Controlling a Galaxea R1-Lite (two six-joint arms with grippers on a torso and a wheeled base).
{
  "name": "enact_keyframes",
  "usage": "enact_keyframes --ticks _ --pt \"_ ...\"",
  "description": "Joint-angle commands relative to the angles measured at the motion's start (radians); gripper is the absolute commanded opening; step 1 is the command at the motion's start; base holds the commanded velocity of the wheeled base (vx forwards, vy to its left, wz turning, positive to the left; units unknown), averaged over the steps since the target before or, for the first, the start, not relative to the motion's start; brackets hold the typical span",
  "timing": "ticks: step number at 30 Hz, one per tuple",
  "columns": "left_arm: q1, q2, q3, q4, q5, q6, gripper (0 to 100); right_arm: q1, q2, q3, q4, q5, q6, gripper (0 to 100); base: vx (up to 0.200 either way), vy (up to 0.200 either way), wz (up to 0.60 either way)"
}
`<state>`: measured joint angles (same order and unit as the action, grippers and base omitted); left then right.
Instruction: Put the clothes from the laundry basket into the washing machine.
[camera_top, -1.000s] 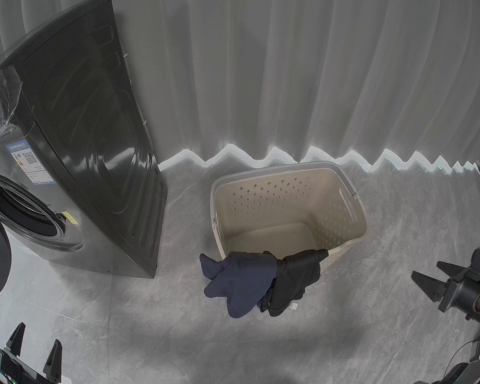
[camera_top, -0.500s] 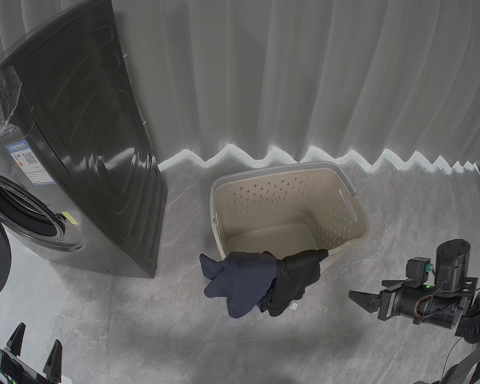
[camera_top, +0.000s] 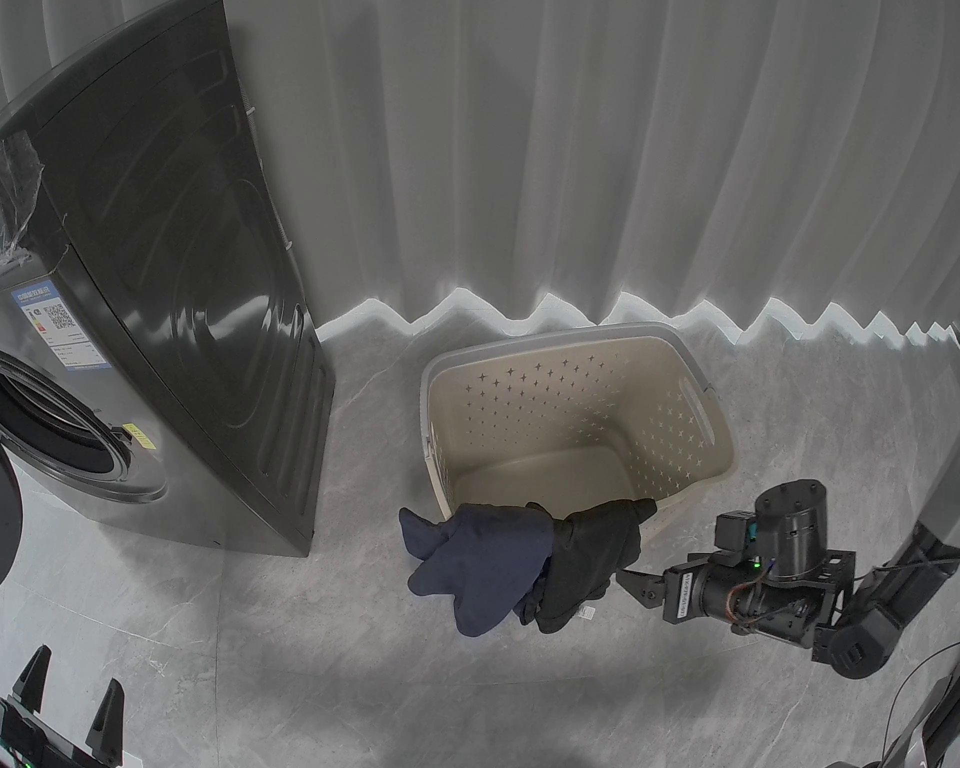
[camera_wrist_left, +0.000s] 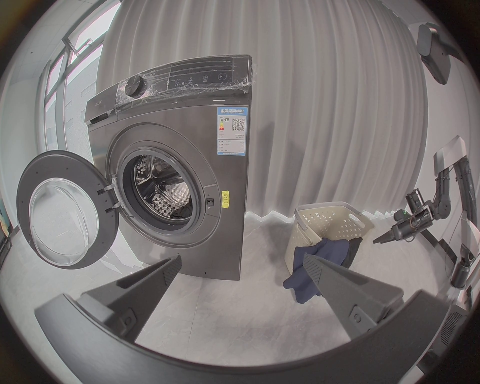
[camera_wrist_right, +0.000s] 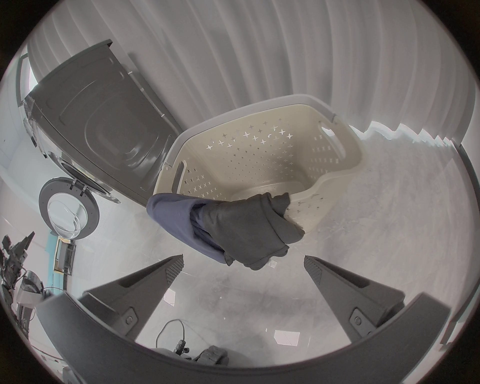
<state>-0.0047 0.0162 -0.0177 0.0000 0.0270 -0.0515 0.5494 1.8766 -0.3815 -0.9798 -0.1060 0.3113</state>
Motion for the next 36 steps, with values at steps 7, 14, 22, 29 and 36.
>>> enact_keyframes --ticks 7,14,22,29,36 --pt "-0.001 -0.009 0.016 0.0 0.001 -0.001 100 0.0 0.269 -0.105 -0.088 0.0 -0.015 100 0.0 0.0 0.0" --pt "-0.001 -0.009 0.016 0.0 0.001 -0.001 100 -0.009 0.369 -0.185 -0.135 0.0 -0.023 100 0.0 0.0 0.0" --pt "0.0 -0.009 0.016 0.0 0.001 -0.001 100 -0.009 0.423 -0.284 -0.137 0.003 -0.023 100 0.0 0.0 0.0" --pt "0.0 -0.009 0.016 0.0 0.001 -0.002 100 -0.026 0.463 -0.352 -0.135 0.003 -0.034 100 0.0 0.0 0.0" --pt "0.0 -0.009 0.016 0.0 0.001 -0.002 100 -0.043 0.472 -0.384 -0.137 0.009 -0.041 100 0.0 0.0 0.0"
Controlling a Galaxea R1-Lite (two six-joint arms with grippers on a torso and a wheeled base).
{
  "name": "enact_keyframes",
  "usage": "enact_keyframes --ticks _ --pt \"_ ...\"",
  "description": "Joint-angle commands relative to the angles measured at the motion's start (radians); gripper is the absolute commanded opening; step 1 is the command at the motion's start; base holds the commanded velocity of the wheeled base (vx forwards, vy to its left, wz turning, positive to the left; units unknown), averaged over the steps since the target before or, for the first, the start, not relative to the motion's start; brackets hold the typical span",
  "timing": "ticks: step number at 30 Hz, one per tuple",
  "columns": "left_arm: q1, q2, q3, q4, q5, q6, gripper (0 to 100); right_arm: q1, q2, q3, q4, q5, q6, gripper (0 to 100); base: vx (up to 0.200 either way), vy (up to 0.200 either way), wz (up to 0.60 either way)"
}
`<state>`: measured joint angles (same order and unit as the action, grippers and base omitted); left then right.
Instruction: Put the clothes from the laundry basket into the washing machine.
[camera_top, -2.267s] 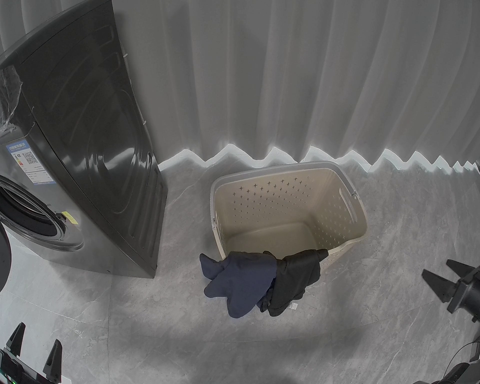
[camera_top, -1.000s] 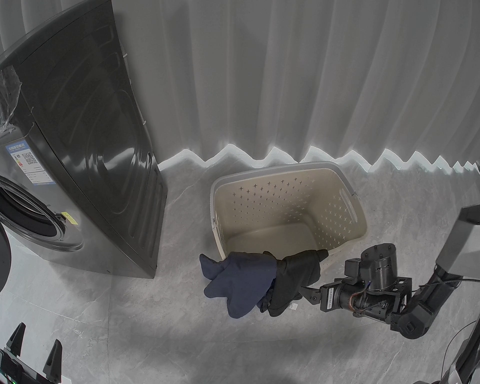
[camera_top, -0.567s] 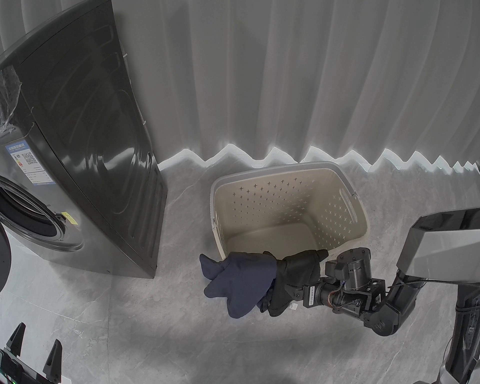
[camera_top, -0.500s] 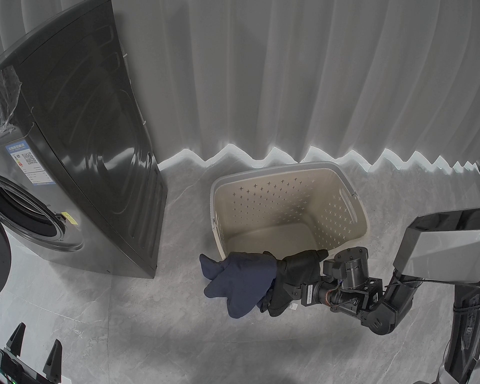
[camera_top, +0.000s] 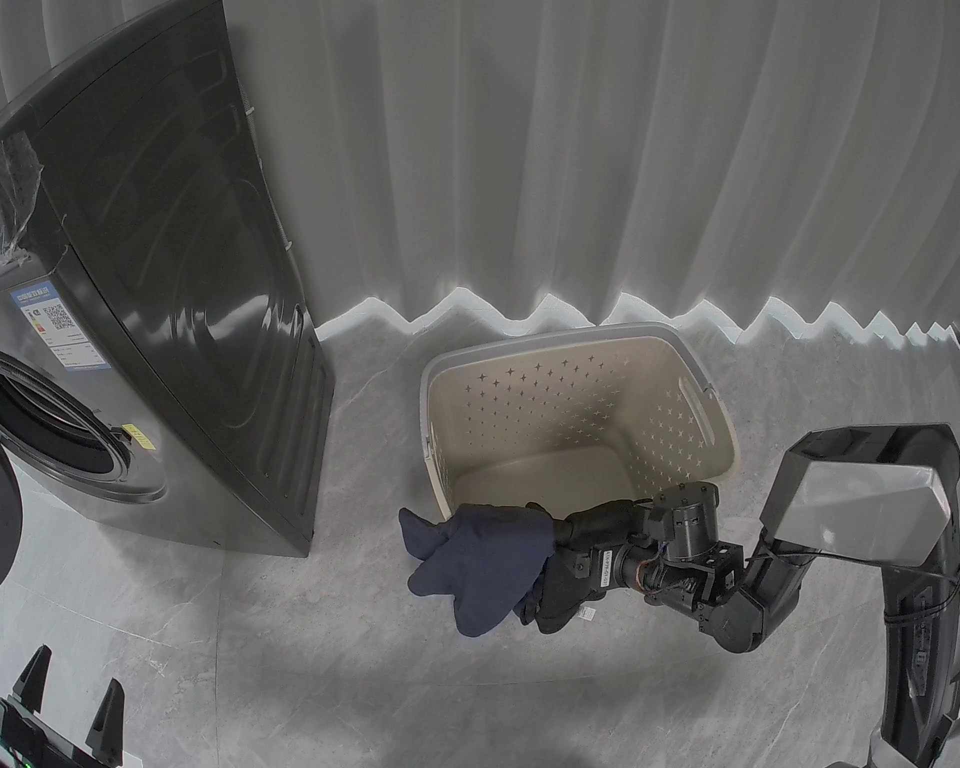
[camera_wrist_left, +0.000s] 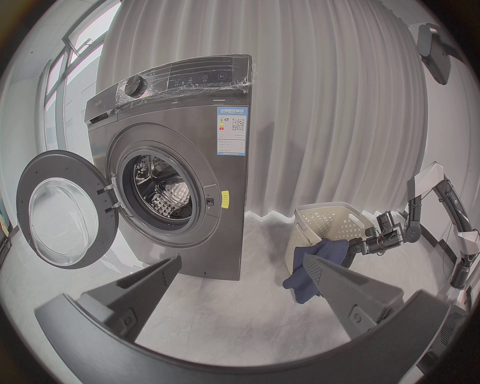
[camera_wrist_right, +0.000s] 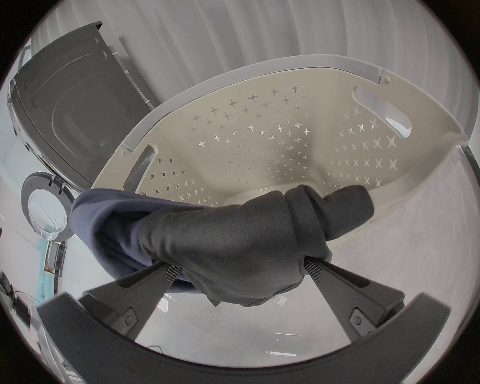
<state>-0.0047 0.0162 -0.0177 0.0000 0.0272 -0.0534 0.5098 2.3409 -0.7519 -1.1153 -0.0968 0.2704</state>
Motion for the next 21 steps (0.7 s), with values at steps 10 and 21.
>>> enact_keyframes --ticks 10,21 --pt "0.0 -0.009 0.016 0.0 0.002 0.0 100 0.012 0.029 -0.027 -0.061 0.003 0.001 0 0.0 0.0 0.0" --pt "0.0 -0.009 0.016 0.0 0.002 0.0 100 0.061 -0.091 0.068 -0.093 0.019 0.043 0 0.0 0.0 0.0"
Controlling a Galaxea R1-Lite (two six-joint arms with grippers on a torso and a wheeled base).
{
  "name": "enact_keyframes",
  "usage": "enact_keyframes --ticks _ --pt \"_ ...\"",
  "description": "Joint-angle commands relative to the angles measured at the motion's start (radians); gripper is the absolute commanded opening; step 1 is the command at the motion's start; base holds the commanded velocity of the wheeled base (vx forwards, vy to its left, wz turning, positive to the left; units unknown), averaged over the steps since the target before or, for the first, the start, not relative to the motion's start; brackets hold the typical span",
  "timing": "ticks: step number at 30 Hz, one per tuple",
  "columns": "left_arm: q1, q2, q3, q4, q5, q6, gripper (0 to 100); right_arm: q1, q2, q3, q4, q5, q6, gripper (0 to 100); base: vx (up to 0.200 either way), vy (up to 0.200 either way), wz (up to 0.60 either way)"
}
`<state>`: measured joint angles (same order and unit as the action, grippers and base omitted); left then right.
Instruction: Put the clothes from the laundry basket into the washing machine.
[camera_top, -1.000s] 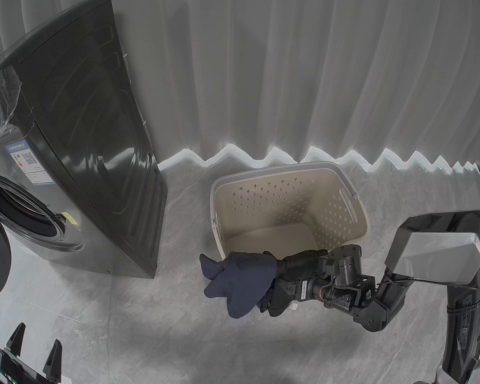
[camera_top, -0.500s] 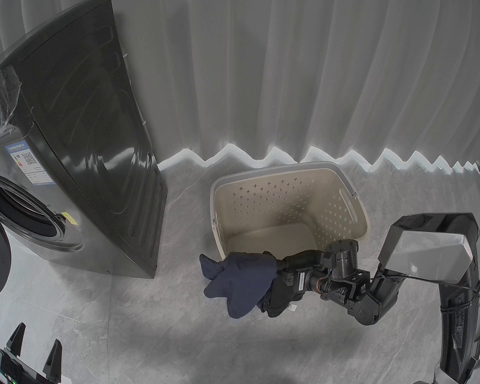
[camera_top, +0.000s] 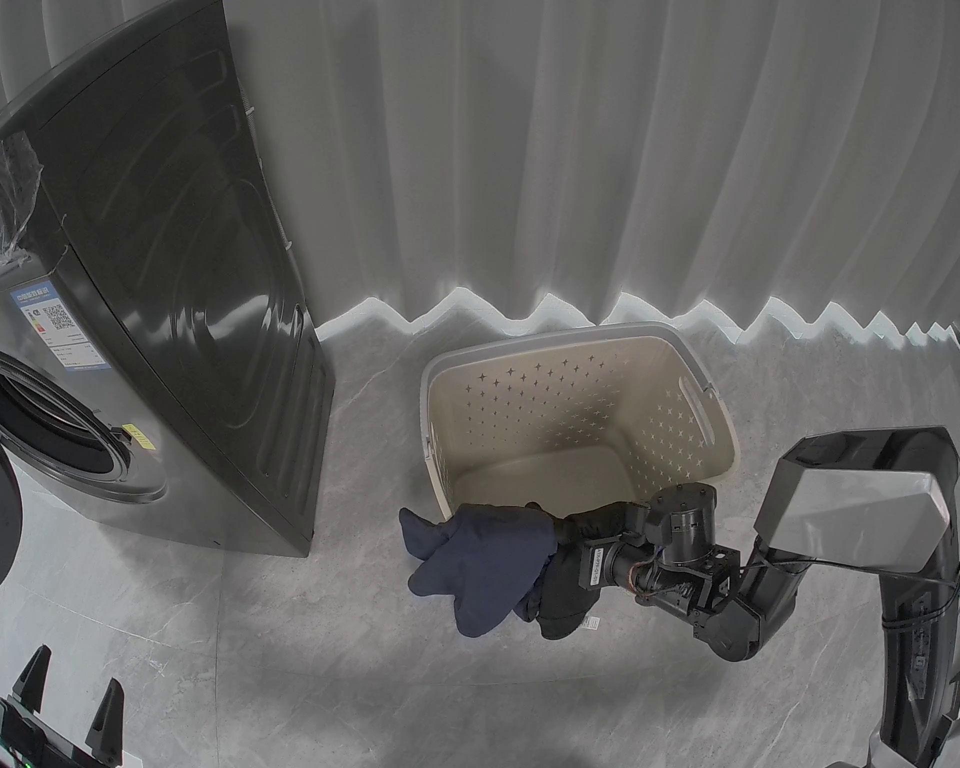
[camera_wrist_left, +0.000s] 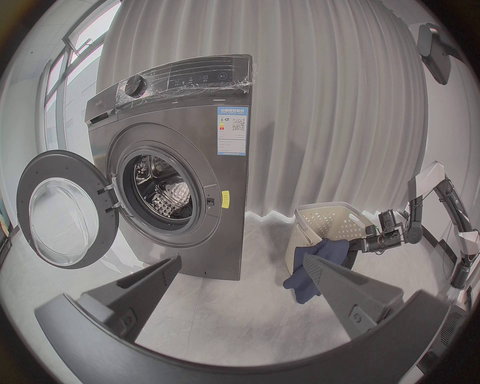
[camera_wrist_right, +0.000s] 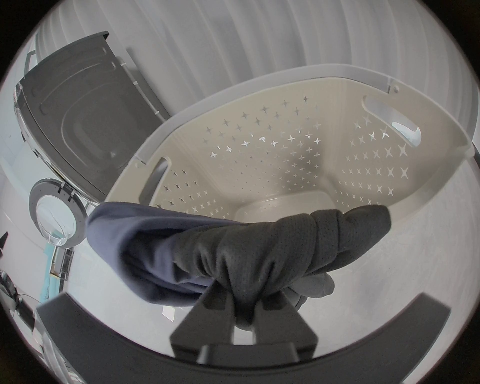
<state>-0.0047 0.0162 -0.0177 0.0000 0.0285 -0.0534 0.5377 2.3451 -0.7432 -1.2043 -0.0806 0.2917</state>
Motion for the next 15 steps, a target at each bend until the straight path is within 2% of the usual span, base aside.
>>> enact_keyframes --ticks 1,11,15 --pt "0.0 -0.009 0.016 0.0 -0.001 0.0 100 0.044 -0.122 0.081 -0.006 0.002 0.029 0 0.0 0.0 0.0" --pt "0.0 -0.009 0.016 0.0 0.001 0.0 100 0.081 -0.449 0.237 -0.018 -0.008 0.066 0 0.0 0.0 0.0" --pt "0.0 -0.009 0.016 0.0 -0.001 0.0 100 0.087 -0.599 0.275 -0.021 0.005 0.06 0 0.0 0.0 0.0"
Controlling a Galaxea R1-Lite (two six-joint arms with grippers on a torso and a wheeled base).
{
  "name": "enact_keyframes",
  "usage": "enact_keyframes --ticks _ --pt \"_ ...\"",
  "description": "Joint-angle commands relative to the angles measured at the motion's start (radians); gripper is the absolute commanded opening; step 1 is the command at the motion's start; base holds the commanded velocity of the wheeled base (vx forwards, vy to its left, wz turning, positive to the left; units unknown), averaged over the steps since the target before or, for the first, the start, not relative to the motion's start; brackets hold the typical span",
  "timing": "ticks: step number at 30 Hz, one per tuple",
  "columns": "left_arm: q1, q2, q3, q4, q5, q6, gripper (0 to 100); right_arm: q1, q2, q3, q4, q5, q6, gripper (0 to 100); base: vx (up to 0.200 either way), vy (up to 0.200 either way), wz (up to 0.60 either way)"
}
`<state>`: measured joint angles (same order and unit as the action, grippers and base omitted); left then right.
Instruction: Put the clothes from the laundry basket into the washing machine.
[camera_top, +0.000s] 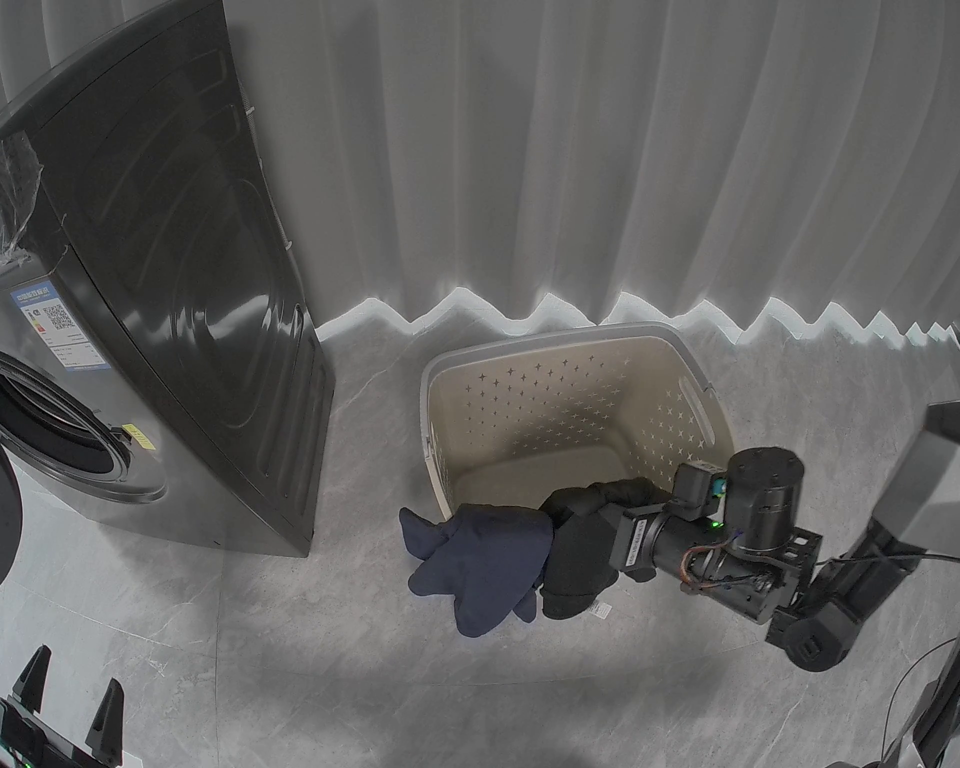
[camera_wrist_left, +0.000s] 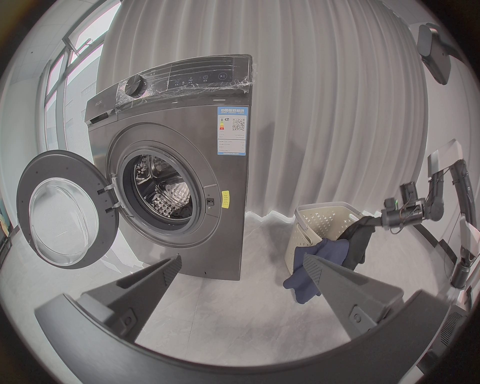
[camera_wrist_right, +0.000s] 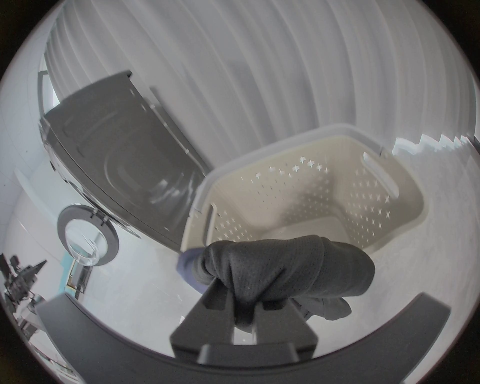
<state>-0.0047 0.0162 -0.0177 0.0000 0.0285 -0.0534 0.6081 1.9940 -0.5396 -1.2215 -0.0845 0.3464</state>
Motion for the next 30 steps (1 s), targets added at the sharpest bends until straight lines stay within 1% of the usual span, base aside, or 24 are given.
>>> enact_keyframes --ticks 1,5,7,10,12,16,19,23,26,30 --pt "0.0 -0.009 0.016 0.0 0.001 0.0 100 0.025 -0.279 0.072 -0.001 0.011 0.003 0 0.0 0.0 0.0" --pt "-0.001 -0.009 0.016 0.0 0.001 0.0 100 0.061 -0.366 0.061 -0.006 0.028 -0.014 0 0.0 0.0 0.0" --pt "0.0 -0.009 0.016 0.0 0.001 0.0 100 0.068 -0.406 0.059 -0.004 0.031 -0.046 0 0.0 0.0 0.0" --pt "0.0 -0.009 0.016 0.0 0.001 0.0 100 0.078 -0.417 0.052 -0.007 0.032 -0.067 0 0.0 0.0 0.0" --pt "0.0 -0.009 0.016 0.0 -0.001 0.003 100 0.09 -0.422 0.049 -0.009 0.035 -0.069 0 0.0 0.0 0.0" --pt "0.0 -0.009 0.016 0.0 -0.001 0.001 100 0.09 -0.428 0.046 -0.016 0.038 -0.072 0 -0.2 0.0 0.0" --pt "-0.001 -0.009 0.016 0.0 -0.001 0.003 100 0.093 -0.434 0.046 -0.049 0.04 -0.072 0 -0.2 0.0 0.0" --pt "-0.001 -0.009 0.016 0.0 -0.001 0.003 100 0.11 -0.428 0.039 -0.07 0.051 -0.069 0 -0.2 0.0 0.0" --pt "-0.001 -0.009 0.016 0.0 -0.001 0.003 100 0.113 -0.425 0.038 -0.076 0.049 -0.069 0 -0.2 0.0 0.0" --pt "-0.001 -0.009 0.016 0.0 -0.001 0.003 100 0.113 -0.425 0.039 -0.078 0.051 -0.069 0 0.0 0.0 0.0"
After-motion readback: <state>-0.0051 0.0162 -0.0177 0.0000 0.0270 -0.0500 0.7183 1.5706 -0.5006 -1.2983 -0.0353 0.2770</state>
